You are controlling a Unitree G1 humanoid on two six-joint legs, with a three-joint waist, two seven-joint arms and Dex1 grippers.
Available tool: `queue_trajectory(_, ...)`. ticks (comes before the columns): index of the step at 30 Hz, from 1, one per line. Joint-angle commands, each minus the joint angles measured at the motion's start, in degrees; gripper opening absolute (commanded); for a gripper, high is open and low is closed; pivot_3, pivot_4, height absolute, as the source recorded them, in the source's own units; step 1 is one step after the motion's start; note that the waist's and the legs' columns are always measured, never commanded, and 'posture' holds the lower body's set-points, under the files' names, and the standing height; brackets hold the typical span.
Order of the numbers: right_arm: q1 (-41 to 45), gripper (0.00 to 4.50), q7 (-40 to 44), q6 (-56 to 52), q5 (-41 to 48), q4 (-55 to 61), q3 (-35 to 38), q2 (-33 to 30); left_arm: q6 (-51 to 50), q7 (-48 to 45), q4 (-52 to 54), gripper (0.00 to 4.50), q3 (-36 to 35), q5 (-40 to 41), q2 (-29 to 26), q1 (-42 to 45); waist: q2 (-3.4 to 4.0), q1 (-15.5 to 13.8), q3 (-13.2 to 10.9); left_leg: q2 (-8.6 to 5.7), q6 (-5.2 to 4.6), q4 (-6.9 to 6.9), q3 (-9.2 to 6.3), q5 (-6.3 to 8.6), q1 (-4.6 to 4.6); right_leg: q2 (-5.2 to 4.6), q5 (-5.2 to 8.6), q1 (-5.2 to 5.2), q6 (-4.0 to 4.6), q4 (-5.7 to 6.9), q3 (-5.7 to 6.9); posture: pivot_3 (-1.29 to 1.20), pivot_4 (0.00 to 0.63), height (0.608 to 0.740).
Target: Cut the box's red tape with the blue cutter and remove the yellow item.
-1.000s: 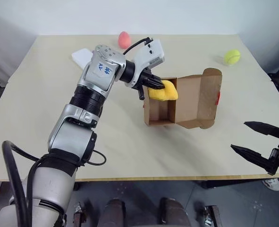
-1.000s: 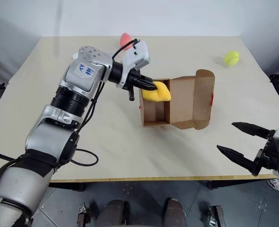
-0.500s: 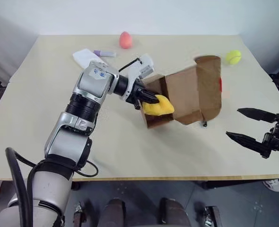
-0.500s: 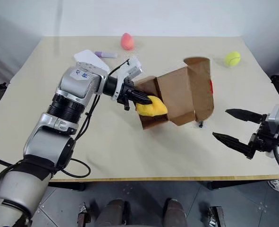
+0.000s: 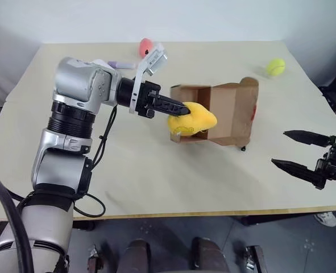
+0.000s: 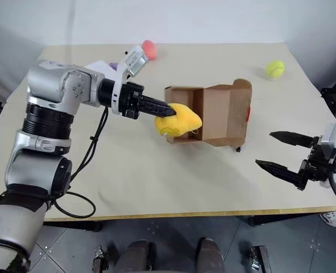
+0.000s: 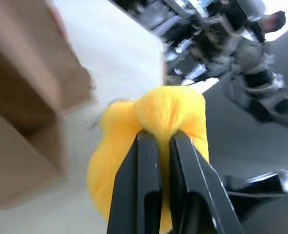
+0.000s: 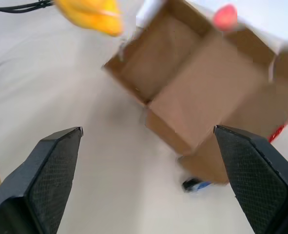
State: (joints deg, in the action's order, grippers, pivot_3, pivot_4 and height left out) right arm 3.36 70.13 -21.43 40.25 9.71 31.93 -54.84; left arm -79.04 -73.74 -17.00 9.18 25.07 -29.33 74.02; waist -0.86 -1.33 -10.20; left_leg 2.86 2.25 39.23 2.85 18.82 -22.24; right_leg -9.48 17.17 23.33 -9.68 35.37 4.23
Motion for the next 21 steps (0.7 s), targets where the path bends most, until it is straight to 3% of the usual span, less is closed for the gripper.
queue_trajectory(1, 1.29, 4.50, 1.08, 0.10, 0.58, -0.88, 0.75, -1.52, -0.87, 4.63, 3.54, 0.00, -3.50, 1.42, -2.00, -0.99, 0.00, 0.00, 0.00, 0.00, 0.00, 0.00, 0.00, 0.00, 0.01, 0.00, 0.00, 0.00, 0.00, 0.01, -0.01, 0.00, 0.150, 0.740)
queue_trajectory(7, 2.12, 4.50, 3.27, 0.18, 0.50, -2.73, 0.63, -2.48, 3.44, 13.96, 6.12, 0.00, -5.91, -1.23, -6.63, -4.57, 0.00, -0.01, 0.00, 0.00, 0.01, 0.02, 0.01, 0.00, 0.01, 0.00, 0.00, 0.01, 0.00, 0.03, -0.02, 0.00, 0.150, 0.740)
queue_trajectory(9, 2.37, 4.50, 5.16, 0.50, 0.38, -4.18, 0.44, -3.15, 7.26, 17.75, 8.71, 0.00, -5.07, -4.62, -11.03, -9.81, 0.02, 0.07, 0.01, 0.00, 0.01, 0.02, 0.01, 0.00, 0.04, 0.00, 0.00, 0.01, 0.00, 0.06, -0.03, 0.00, 0.150, 0.740)
queue_trajectory(15, 5.43, 4.50, 10.82, 2.76, -0.56, -10.70, -1.71, -4.15, 14.34, 24.69, 8.96, 1.79, -9.30, -9.28, -21.33, -23.41, -0.12, 0.86, -0.07, 0.02, 0.02, -0.04, 0.04, -0.01, 0.12, 0.00, 0.01, 0.06, 0.01, 0.15, -0.08, 0.00, 0.150, 0.740)
queue_trajectory(21, 11.95, 4.50, 11.67, 4.38, -2.97, -15.67, -6.42, -3.47, 16.74, 27.28, 6.94, 3.70, -11.22, -10.69, -25.74, -27.36, -0.15, -0.04, -0.08, 0.01, 0.03, 0.09, 0.07, 0.00, 0.05, -0.01, 0.00, 0.03, 0.01, 0.09, -0.10, 0.00, 0.150, 0.740)
